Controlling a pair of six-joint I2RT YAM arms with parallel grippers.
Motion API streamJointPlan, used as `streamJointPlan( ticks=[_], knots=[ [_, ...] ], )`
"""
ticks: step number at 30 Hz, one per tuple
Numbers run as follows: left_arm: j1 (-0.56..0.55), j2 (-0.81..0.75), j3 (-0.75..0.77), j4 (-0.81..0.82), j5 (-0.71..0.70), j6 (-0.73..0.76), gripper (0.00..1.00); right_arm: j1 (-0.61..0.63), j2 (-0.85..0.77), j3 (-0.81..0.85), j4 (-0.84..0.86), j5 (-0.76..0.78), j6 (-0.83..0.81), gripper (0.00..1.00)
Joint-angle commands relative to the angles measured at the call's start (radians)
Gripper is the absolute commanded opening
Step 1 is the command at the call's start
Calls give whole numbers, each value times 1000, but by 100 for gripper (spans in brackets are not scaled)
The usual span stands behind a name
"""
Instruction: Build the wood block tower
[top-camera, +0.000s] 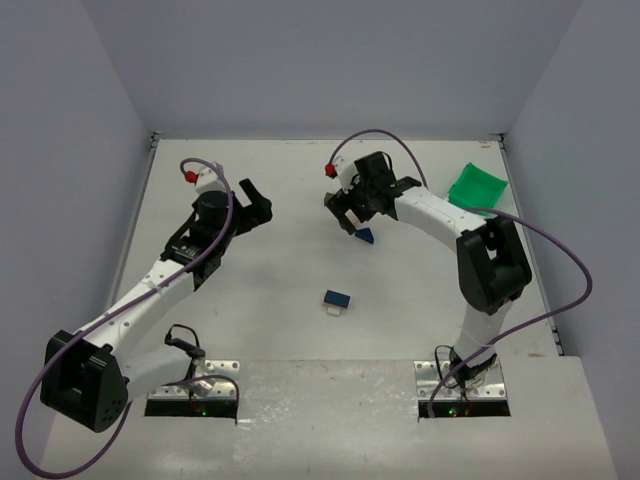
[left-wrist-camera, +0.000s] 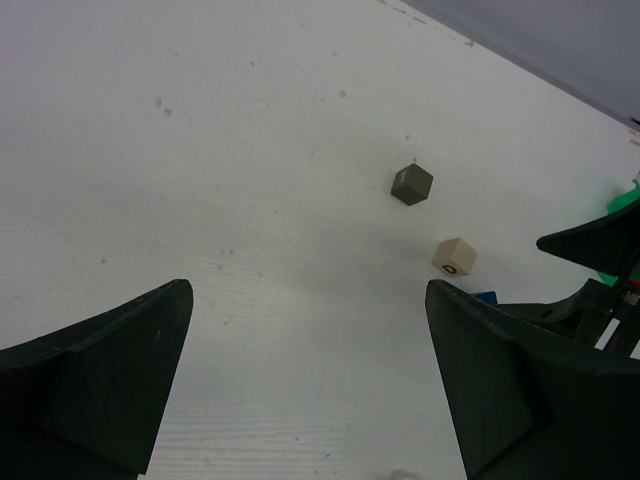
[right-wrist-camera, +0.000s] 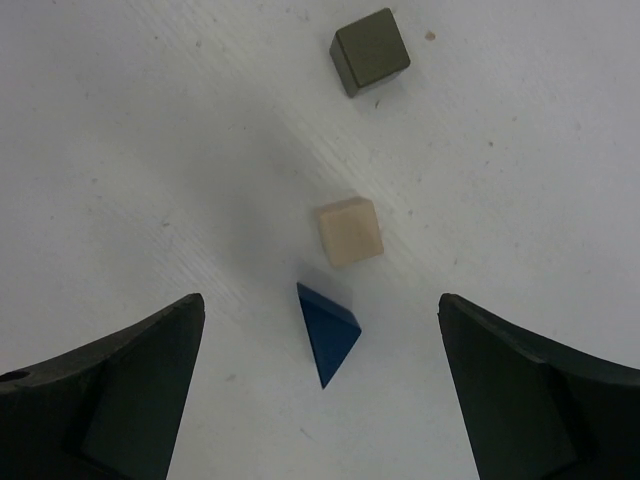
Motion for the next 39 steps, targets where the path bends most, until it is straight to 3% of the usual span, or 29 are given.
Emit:
streamJointPlan(
  ticks=[1, 7, 17, 19, 22, 24, 27, 30, 34, 39],
  knots=[
    [3, 20, 24, 21, -45, -2, 100, -10, 87, 115, -1, -67, -153, 99],
    [2, 45, 37, 13, -63, -9, 100, -51, 242, 236, -62, -121, -139, 94],
    [3, 68, 47, 10, -68, -8, 100, -77, 283, 252, -89, -167, -166, 76],
    [3, 69, 48, 12, -68, -6, 100, -81, 284, 248, -93, -178, -174, 67],
    [3, 71, 48, 17, -56, 0, 100, -83, 289, 246, -95, -182, -186, 64],
    [4, 77, 52, 20, -40, 4, 100, -83, 289, 246, -95, -185, -188, 56],
    [3, 77, 51, 20, -38, 6, 100, -81, 287, 246, -97, -196, -191, 52],
    [3, 77, 51, 19, -38, 6, 100, -81, 286, 252, -101, -193, -185, 34],
    [3, 77, 54, 17, -35, 6, 100, -80, 269, 250, -111, -196, -189, 22],
    [3, 73, 56, 15, -27, 6, 100, -75, 205, 216, -102, -226, -194, 15]
  ],
)
